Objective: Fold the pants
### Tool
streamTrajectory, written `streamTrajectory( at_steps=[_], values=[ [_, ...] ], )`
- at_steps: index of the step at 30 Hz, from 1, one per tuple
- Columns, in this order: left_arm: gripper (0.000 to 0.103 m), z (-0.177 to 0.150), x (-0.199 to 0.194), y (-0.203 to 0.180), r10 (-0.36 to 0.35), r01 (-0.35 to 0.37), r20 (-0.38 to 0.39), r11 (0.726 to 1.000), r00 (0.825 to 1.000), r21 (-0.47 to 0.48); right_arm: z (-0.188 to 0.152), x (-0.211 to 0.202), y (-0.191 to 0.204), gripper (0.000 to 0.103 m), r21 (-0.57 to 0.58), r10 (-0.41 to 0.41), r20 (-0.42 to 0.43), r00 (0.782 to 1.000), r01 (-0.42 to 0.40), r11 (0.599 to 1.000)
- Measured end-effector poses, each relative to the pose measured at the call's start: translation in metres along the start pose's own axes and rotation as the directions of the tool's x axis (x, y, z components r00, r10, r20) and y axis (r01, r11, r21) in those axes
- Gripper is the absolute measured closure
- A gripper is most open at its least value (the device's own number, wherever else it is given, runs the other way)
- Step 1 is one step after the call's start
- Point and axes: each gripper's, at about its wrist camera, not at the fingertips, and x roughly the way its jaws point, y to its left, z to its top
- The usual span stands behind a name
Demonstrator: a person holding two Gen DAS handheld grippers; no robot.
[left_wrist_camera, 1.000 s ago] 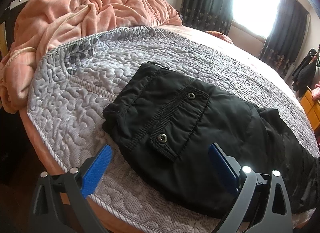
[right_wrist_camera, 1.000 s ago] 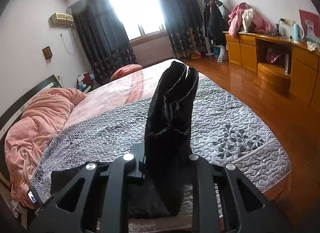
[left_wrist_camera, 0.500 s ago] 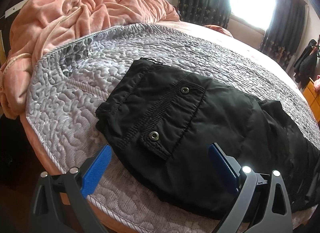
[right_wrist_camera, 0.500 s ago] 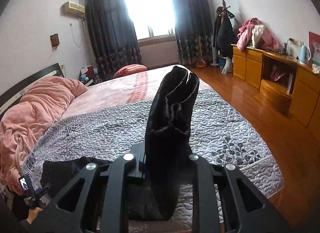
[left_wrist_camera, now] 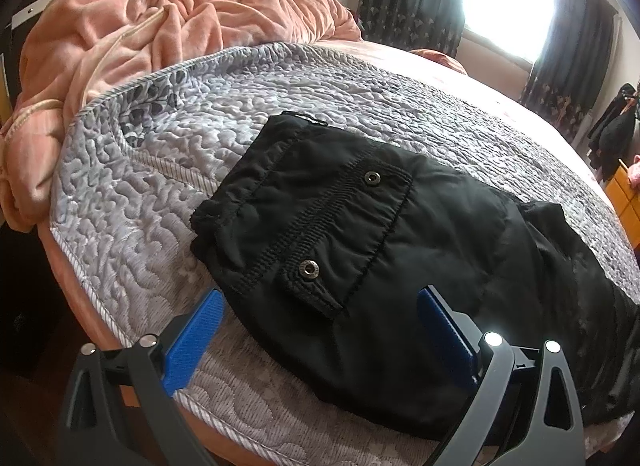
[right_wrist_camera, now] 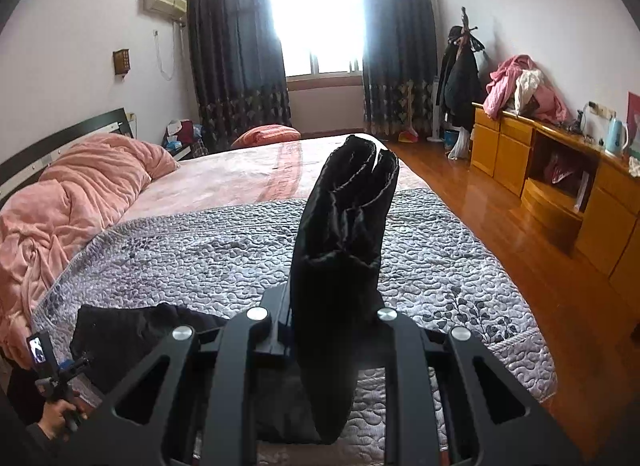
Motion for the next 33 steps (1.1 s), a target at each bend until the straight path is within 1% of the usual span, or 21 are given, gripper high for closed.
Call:
streamTrajectory(
  at_steps=[20, 28, 33],
  values=[
    [0.005, 0.000, 0.000, 0.014, -0.038, 0.038, -0.003, 0.998, 0.999, -0.049, -0.006, 0.025, 0.052, 0.084, -0.146, -0.025, -0.063, 0.998, 0.016, 0.989],
    [0.004, -0.001, 0.001, 0.021, -0.053, 0.052, -0.010, 0.996, 0.999, -0.076, -0.014, 0.039, 0.078, 0.084, -0.231, -0.056, -0.094, 0.994, 0.033, 0.972],
    [0.004, -0.001, 0.000, 0.022, -0.058, 0.057, -0.009, 0.995, 0.998, -0.082, -0.022, 0.051, 0.103, 0.084, -0.306, -0.072, -0.116, 0.991, 0.033, 0.951]
  ],
)
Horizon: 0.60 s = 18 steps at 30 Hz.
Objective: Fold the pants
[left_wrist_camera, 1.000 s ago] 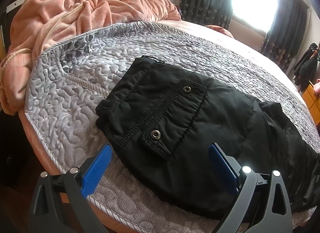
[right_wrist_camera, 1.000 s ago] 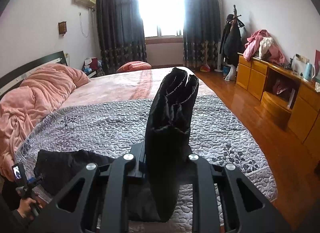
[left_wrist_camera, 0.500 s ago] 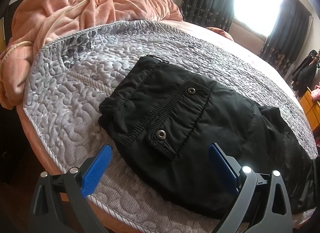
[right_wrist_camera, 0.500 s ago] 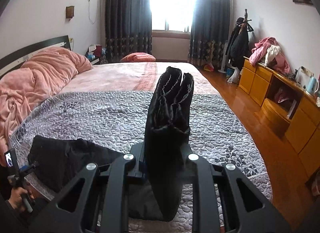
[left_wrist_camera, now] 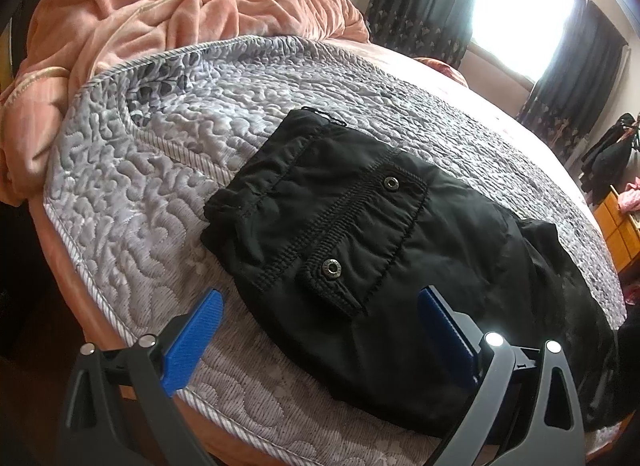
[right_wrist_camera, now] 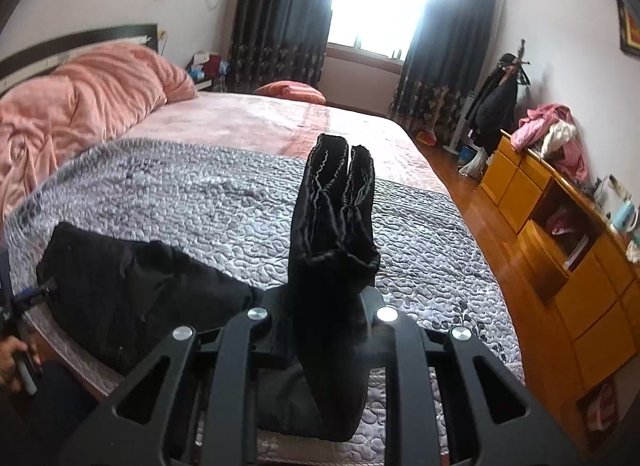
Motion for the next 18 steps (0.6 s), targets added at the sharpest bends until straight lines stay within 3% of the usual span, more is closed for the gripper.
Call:
streamTrajectory(
  at_steps=[7, 18],
  values=[
    [0.004, 0.000, 0.000, 0.002, -0.005, 0.005, -0.003, 1.000, 1.000, -0.009, -0.003, 0.013, 0.035, 0.085, -0.069, 0.001, -0.031, 1.000, -0.003, 0.998],
    [0.004, -0.001, 0.002, 0.012, -0.025, 0.024, -0.019, 0.999, 1.000, -0.048, -0.023, 0.044, 0.096, 0.085, -0.240, -0.076, -0.091, 0.993, 0.052, 0.969]
  ],
)
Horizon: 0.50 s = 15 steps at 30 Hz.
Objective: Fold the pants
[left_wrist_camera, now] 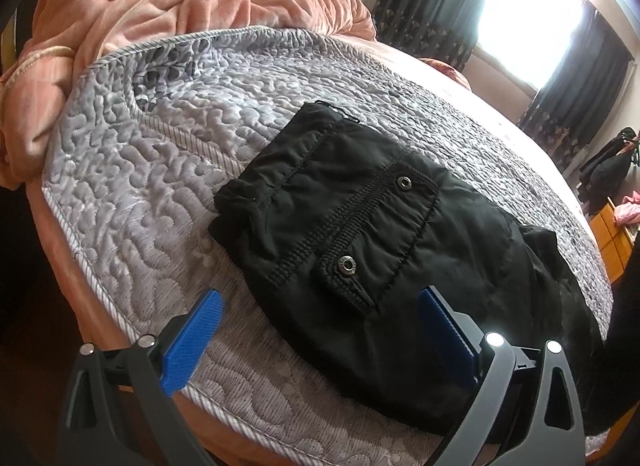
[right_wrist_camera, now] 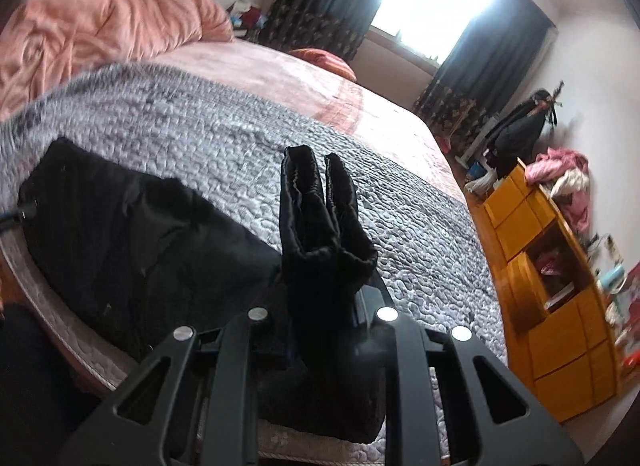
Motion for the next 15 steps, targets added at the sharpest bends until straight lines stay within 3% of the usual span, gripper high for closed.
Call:
streamTrajectory(
  at_steps=[8, 15],
  values=[
    [0.004, 0.001, 0.002, 0.006, -0.017, 0.017, -0.014, 1.000, 1.000, -0.024, -0.011, 0.023, 0.056, 0.085, -0.155, -0.063, -0.019, 0.998, 0.059, 0.986],
    [0.004, 0.003, 0.004, 0.013, -0.024, 0.023, -0.025, 0.999, 0.999, -0.044, -0.017, 0.029, 0.076, 0.085, -0.199, -0.067, -0.030, 0.997, 0.060, 0.978]
  ],
)
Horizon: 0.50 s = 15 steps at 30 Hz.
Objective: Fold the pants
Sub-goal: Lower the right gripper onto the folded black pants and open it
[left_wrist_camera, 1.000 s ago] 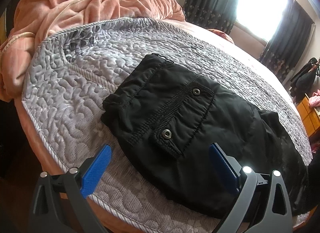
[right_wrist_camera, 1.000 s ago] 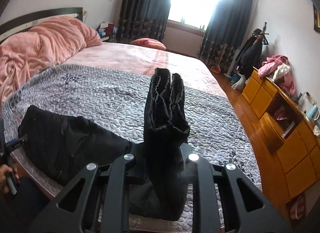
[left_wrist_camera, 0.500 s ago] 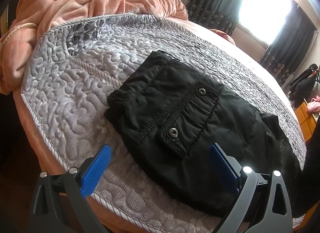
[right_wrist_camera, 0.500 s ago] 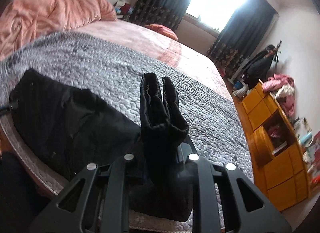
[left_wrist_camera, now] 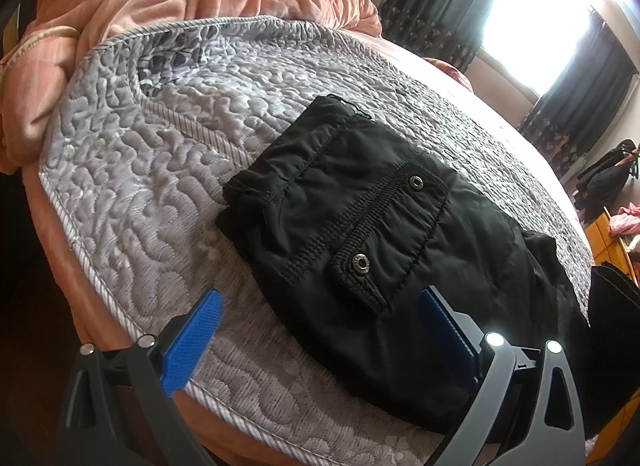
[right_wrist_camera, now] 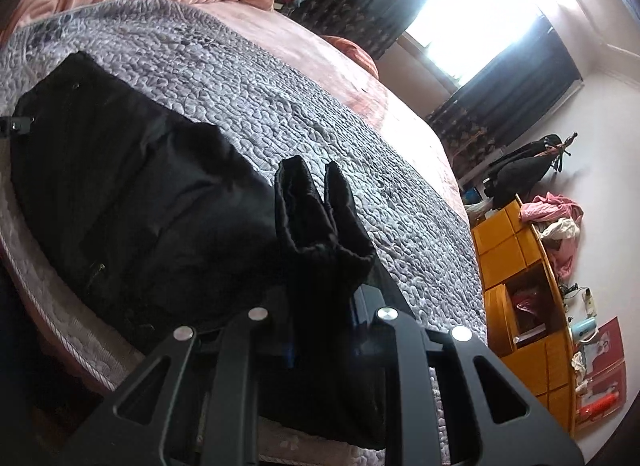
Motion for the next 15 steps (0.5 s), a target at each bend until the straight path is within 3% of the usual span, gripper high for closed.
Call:
streamTrajectory(
  at_steps=[6, 12, 15],
  values=[
    [0.004, 0.001, 0.000, 0.001, -0.004, 0.004, 0.002, 1.000, 1.000, 0.002, -0.004, 0.001, 0.028, 0.085, -0.102, -0.061, 0.013, 0.998, 0.062, 0.993],
    [0.004, 0.000, 0.000, 0.000, -0.003, 0.003, 0.000, 1.000, 1.000, 0.008, -0.020, 0.015, 0.081, 0.085, -0.278, -0.146, 0.045, 0.988, 0.152, 0.948],
    [0.004, 0.001, 0.001, -0.001, -0.001, 0.001, -0.002, 1.000, 1.000, 0.012, -0.030, 0.024, 0.100, 0.084, -0.329, -0.145, 0.047, 0.988, 0.152, 0.932]
  ],
)
